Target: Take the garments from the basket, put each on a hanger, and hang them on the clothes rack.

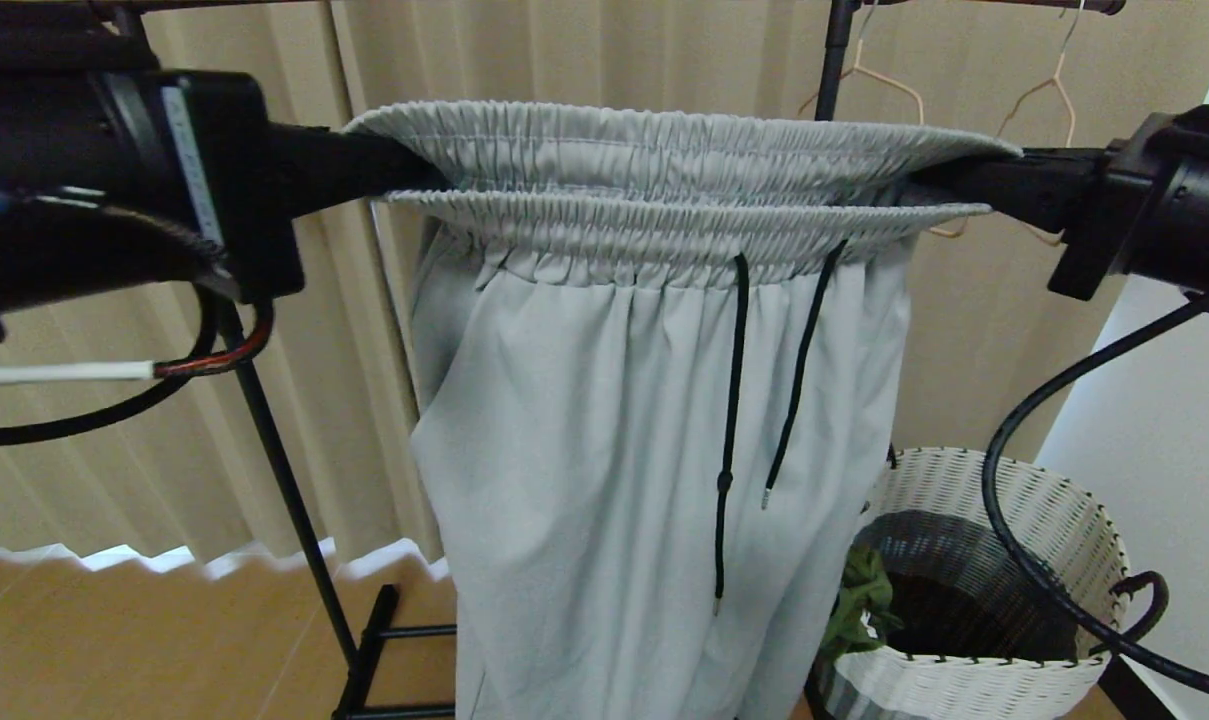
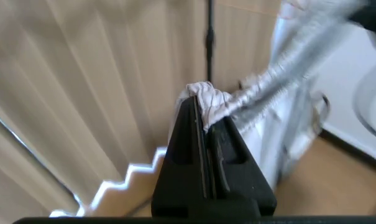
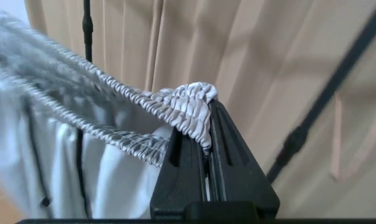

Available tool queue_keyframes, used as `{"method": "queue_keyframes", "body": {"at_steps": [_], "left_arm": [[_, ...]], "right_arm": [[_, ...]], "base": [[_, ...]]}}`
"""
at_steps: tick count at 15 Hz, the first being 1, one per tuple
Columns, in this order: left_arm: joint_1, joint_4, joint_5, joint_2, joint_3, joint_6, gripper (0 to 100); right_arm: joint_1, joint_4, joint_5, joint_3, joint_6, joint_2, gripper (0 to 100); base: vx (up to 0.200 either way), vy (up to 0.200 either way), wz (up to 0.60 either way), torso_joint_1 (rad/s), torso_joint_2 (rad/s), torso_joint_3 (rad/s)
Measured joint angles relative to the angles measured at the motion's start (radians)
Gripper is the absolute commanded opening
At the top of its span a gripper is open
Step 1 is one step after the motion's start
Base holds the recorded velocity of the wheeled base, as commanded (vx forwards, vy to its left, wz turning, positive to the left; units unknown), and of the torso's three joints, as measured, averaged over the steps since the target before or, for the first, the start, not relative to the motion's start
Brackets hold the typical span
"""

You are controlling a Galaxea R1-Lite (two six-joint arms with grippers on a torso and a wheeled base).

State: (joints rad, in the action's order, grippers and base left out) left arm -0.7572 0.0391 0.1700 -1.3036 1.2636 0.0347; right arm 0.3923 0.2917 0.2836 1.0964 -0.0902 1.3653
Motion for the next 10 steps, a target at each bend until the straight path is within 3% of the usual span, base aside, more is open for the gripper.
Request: {"method": "queue_keyframes", "body": {"at_steps": [6,10], "left_arm": [[0.000,-0.059,0.063,-0.111,-0.041,0.000,0],[0.010,-0.060,0.079,-0.127,-0.056,0.015,0]], "right_arm": [[0.013,-0.070,-0.016,-0.101,-0.001,-0.123,0],[0.015,-0.072,-0.107,-0.114,-0.001,-0.130,0]], "base": [[0.000,0.000,0.00,0.000,0.00,0.000],[0.000,0.000,0.00,0.000,0.00,0.000]]}}
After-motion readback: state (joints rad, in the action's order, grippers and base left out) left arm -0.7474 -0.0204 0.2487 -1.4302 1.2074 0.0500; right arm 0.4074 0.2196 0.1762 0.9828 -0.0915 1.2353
